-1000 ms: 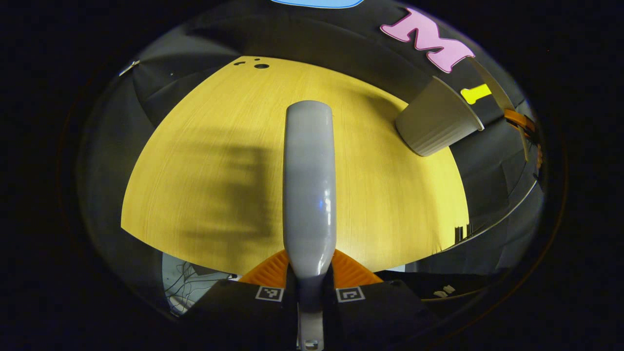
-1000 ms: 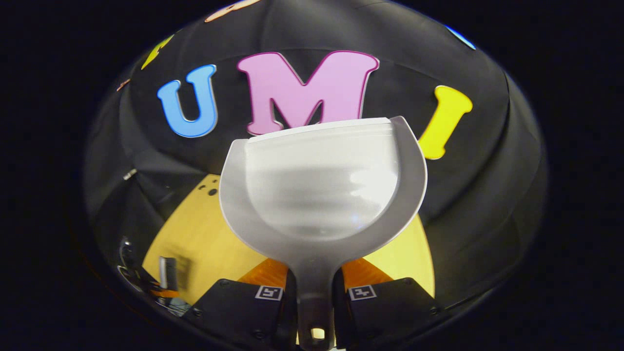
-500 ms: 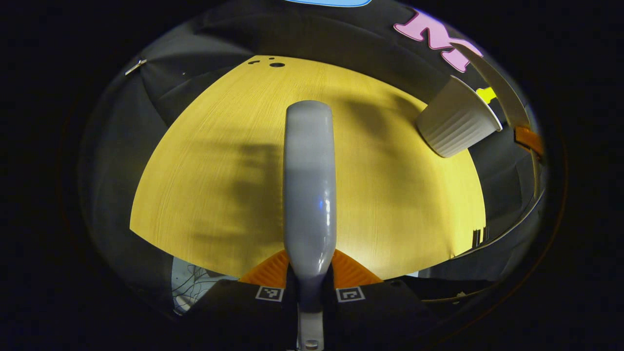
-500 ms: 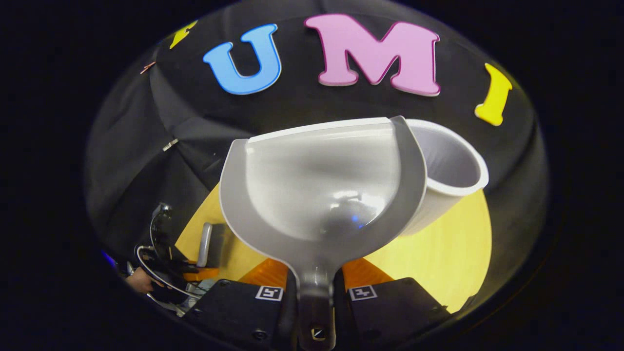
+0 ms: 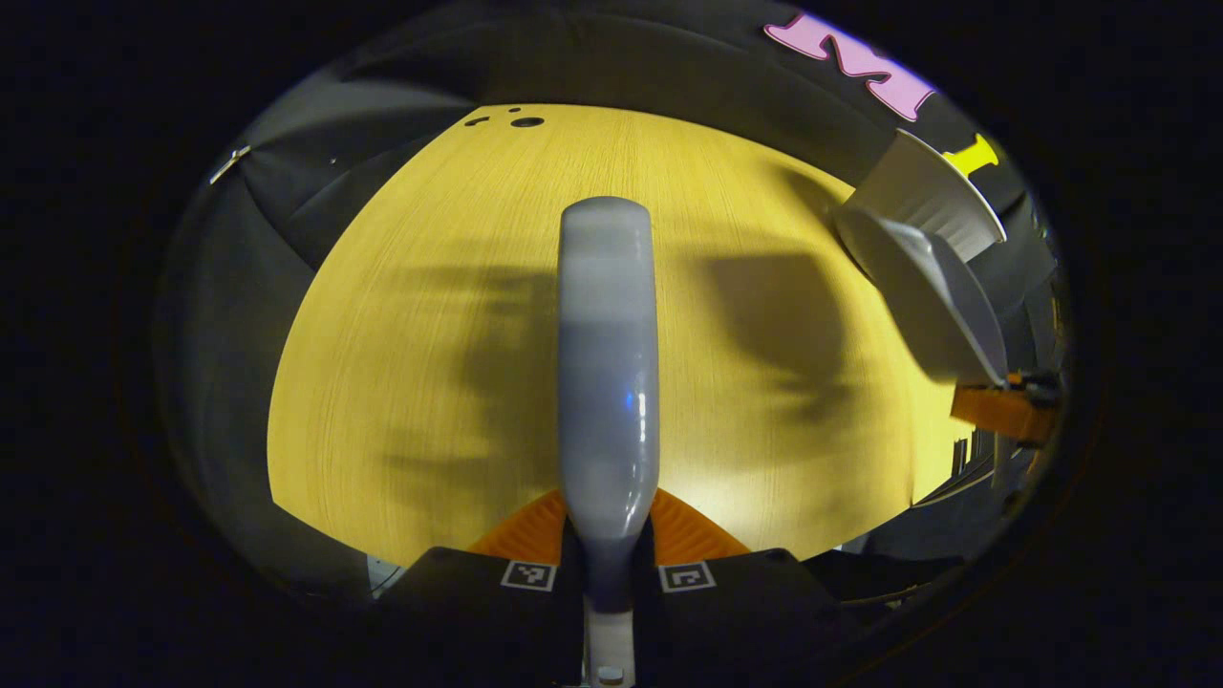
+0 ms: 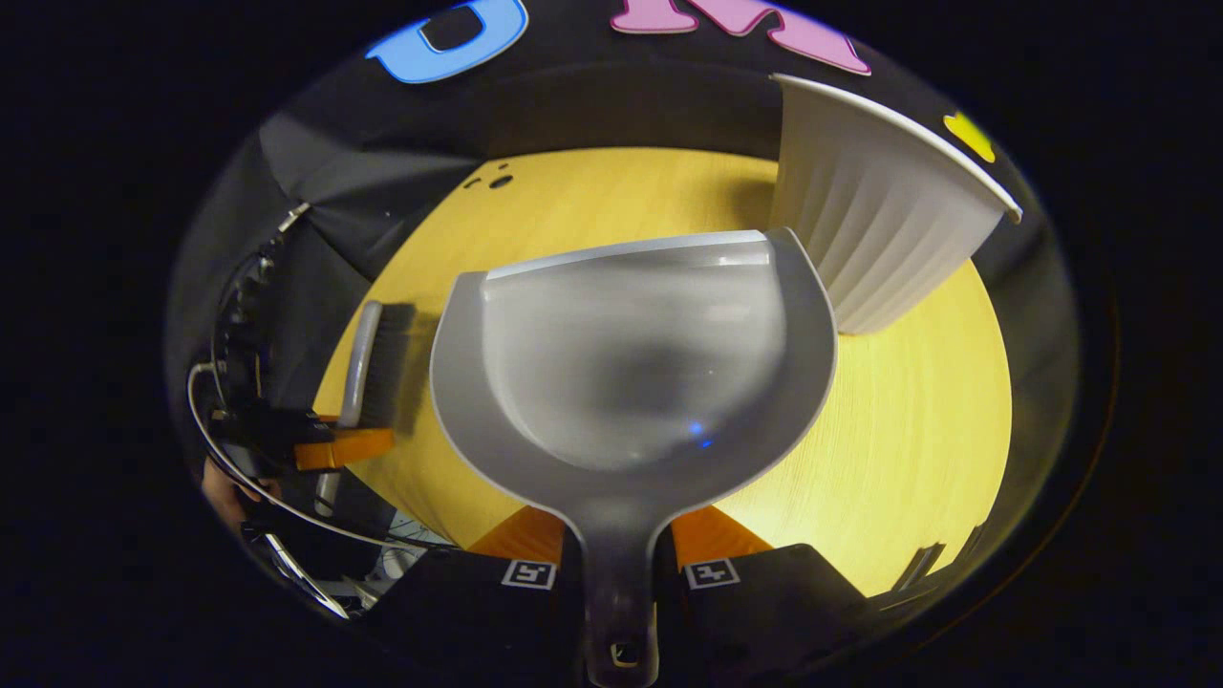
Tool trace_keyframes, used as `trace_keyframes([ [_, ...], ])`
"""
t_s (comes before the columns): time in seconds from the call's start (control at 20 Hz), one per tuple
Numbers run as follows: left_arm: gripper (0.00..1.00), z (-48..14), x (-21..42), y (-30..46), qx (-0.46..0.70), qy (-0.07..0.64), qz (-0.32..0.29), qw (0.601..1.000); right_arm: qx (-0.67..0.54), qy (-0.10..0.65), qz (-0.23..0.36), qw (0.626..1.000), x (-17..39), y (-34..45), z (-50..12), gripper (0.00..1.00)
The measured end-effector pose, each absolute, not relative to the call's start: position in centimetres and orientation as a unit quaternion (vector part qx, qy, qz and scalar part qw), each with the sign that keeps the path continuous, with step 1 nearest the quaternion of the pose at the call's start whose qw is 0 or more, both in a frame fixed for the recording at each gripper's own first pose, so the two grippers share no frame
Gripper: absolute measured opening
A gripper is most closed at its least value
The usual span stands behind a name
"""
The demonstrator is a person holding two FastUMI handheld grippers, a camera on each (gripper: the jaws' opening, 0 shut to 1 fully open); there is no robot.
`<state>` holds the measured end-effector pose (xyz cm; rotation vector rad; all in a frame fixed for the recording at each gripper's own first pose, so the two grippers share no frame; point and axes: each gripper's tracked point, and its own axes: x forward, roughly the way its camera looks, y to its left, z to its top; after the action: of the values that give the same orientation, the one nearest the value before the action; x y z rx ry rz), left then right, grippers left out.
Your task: Pick up the small broom and dustpan from the desktop, sweep the trash into the dustpan with the broom, and then empty the trash into the garbage bin.
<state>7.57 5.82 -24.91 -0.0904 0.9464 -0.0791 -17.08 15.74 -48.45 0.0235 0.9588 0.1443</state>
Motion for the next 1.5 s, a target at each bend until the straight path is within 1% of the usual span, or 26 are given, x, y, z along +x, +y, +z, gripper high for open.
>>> trace_keyframes([
  [0.05, 0.22, -25.1, 7.9, 6.0, -0.041, 0.461, -0.035, 0.886, 0.017, 0.469, 0.065, 0.881, -17.1, 15.4, -49.4, 0.34],
  [0.1, 0.25, -25.4, 8.2, 6.2, -0.040, 0.467, -0.033, 0.883, 0.024, 0.478, 0.060, 0.876, -17.3, 15.3, -50.4, 0.34],
  [0.15, 0.22, -25.7, 8.5, 6.2, -0.041, 0.473, -0.032, 0.880, 0.032, 0.486, 0.056, 0.872, -17.1, 15.4, -51.4, 0.34],
  [0.3, 0.22, -26.3, 9.1, 6.4, -0.031, 0.494, -0.036, 0.868, 0.038, 0.498, 0.043, 0.866, -17.1, 15.1, -53.4, 0.34],
  [0.35, 0.25, -26.3, 9.1, 6.5, -0.025, 0.501, -0.035, 0.864, 0.037, 0.499, 0.038, 0.865, -16.9, 15.1, -54.0, 0.34],
  [0.4, 0.22, -26.3, 9.1, 6.5, -0.020, 0.507, -0.036, 0.861, 0.039, 0.500, 0.034, 0.864, -16.7, 15.2, -54.4, 0.34],
  [0.45, 0.22, -26.4, 9.2, 6.5, -0.017, 0.513, -0.037, 0.858, 0.042, 0.502, 0.031, 0.863, -16.5, 15.4, -54.9, 0.34],
  [0.5, 0.25, -26.7, 9.5, 6.6, -0.014, 0.519, -0.038, 0.854, 0.045, 0.504, 0.029, 0.862, -16.2, 15.6, -55.2, 0.34],
  [0.9, 0.25, -27.7, 10.4, 6.1, -0.010, 0.543, -0.039, 0.838, 0.053, 0.517, 0.037, 0.854, -16.2, 16.8, -57.0, 0.35],
  [0.95, 0.23, -27.8, 10.6, 6.1, -0.008, 0.545, -0.038, 0.837, 0.052, 0.516, 0.038, 0.854, -16.1, 16.8, -57.2, 0.36],
  [1.0, 0.30, -27.7, 10.6, 6.1, -0.005, 0.544, -0.036, 0.838, 0.052, 0.516, 0.037, 0.854, -16.2, 16.8, -57.2, 0.36],
  [1.05, 0.27, -27.7, 10.6, 6.1, 0.000, 0.545, -0.035, 0.838, 0.052, 0.517, 0.039, 0.854, -16.3, 16.9, -57.2, 0.37],
  [1.1, 0.27, -27.5, 10.6, 6.0, 0.005, 0.546, -0.033, 0.837, 0.052, 0.517, 0.042, 0.853, -16.3, 17.0, -57.2, 0.37],
  [1.2, 0.29, -27.5, 10.8, 6.0, 0.011, 0.544, -0.032, 0.838, 0.054, 0.515, 0.050, 0.854, -16.4, 17.4, -57.1, 0.43],
  [1.25, 0.30, -27.3, 10.9, 6.1, 0.013, 0.542, -0.031, 0.840, 0.055, 0.515, 0.055, 0.854, -16.4, 17.6, -56.9, 0.50],
  [1.3, 0.29, -27.0, 11.0, 6.2, 0.016, 0.540, -0.027, 0.841, 0.054, 0.516, 0.064, 0.853, -16.6, 17.9, -56.9, 0.55],
  [1.35, 0.29, -26.9, 10.8, 6.1, 0.016, 0.537, -0.029, 0.843, 0.051, 0.515, 0.069, 0.853, -16.7, 17.9, -56.7, 0.77],
  [1.4, 0.42, -26.7, 10.7, 6.0, 0.019, 0.534, -0.029, 0.845, 0.049, 0.512, 0.071, 0.855, -16.7, 17.9, -56.5, 0.62],
  [1.45, 0.53, -26.6, 10.6, 6.1, 0.022, 0.529, -0.026, 0.848, 0.048, 0.506, 0.071, 0.858, -16.5, 17.7, -56.4, 0.81],
  [1.5, 0.68, -26.3, 10.5, 6.2, 0.023, 0.524, -0.022, 0.851, 0.050, 0.506, 0.071, 0.858, -16.8, 17.7, -55.9, 1.00],
])
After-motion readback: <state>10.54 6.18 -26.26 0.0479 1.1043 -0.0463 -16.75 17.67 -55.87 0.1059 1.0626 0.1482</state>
